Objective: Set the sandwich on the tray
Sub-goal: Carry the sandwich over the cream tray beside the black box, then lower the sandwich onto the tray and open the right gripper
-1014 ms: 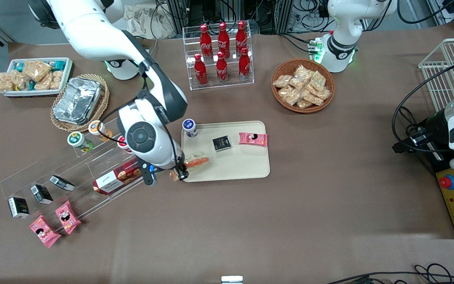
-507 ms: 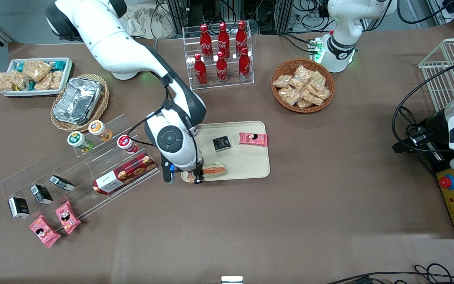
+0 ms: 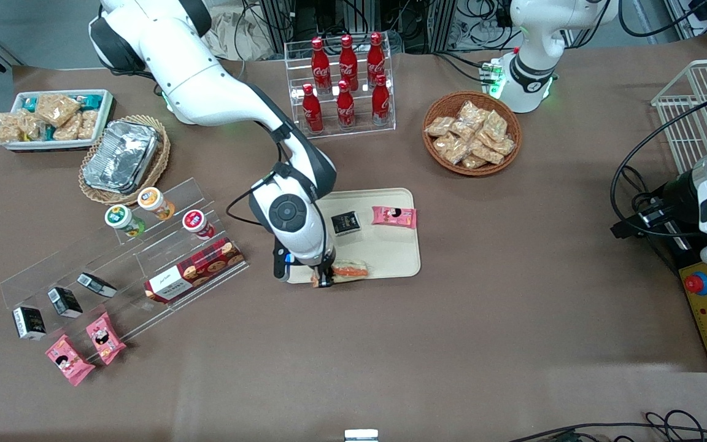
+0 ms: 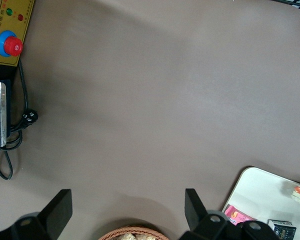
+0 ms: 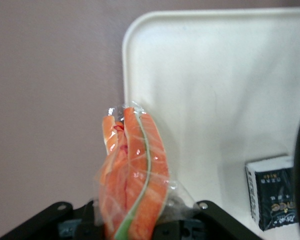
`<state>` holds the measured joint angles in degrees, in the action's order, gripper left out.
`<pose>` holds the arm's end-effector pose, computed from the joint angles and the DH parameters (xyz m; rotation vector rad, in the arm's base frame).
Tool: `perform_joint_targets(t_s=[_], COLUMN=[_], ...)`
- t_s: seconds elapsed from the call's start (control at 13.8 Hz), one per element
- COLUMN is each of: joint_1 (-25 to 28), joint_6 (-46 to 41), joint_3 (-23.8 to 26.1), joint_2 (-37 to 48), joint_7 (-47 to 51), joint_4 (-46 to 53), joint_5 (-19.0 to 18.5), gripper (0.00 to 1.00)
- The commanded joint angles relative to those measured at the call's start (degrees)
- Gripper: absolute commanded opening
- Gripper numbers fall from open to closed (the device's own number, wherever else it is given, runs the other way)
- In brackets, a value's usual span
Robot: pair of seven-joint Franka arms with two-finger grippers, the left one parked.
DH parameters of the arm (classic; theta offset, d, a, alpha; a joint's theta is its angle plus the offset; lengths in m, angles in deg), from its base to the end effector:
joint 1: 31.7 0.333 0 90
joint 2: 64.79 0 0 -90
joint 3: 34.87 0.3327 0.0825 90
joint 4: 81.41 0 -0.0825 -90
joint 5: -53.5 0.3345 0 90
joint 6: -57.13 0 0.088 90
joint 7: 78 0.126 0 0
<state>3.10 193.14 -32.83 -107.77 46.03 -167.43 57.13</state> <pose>0.5637 0.4181 0.2598 -2.1220 2.1324 0.0739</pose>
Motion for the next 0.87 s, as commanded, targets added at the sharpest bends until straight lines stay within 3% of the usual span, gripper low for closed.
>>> perform_joint_targets(t_s=[0.0,0.36,0.72,0.8], joint_1=[1.93,4.04,3.96,3.35], joint_6=[5.73,7.42,7.69,7.6], joint_3=[-0.54,-0.81,-0.63,-0.63], joint_2=[-0.79,-2.29,-2.9,-3.08], joint_7=[4.18,11.48,12.37,12.37], joint_4=[-2.56,-3.26,-3.18,-3.18], joint_5=[-1.17,-5.47,-5.57,-5.39], gripper=[0.0,0.0,0.0,0.16])
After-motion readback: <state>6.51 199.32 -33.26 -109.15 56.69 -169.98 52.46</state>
